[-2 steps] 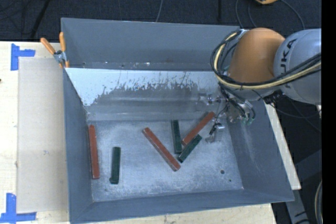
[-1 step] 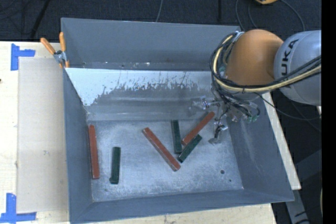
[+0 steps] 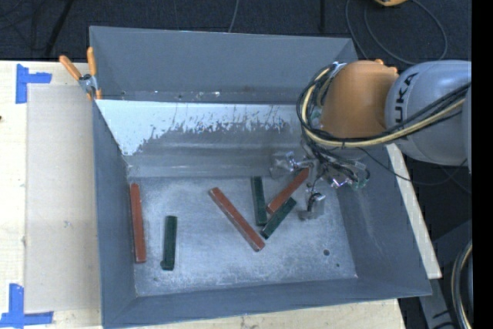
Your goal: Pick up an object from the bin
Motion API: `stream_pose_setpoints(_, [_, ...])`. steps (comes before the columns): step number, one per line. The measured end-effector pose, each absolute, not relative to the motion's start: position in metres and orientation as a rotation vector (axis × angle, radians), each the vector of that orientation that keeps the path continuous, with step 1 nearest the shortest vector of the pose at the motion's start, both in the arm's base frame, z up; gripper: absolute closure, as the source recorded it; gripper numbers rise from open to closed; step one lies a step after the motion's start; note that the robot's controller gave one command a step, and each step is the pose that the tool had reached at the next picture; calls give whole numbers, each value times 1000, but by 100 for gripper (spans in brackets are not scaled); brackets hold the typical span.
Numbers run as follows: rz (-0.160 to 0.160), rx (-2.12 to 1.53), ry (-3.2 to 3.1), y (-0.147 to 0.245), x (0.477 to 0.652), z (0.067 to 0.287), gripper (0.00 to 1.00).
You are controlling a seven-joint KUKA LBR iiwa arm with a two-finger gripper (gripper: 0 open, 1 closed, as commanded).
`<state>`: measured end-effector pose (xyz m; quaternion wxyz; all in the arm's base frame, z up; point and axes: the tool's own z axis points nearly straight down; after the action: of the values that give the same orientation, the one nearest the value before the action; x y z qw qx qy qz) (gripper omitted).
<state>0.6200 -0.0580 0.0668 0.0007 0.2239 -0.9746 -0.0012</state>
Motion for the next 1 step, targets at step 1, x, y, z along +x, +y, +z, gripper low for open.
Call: stream_pose_setpoints(1, [-2, 973, -2989, -62, 619, 70, 100])
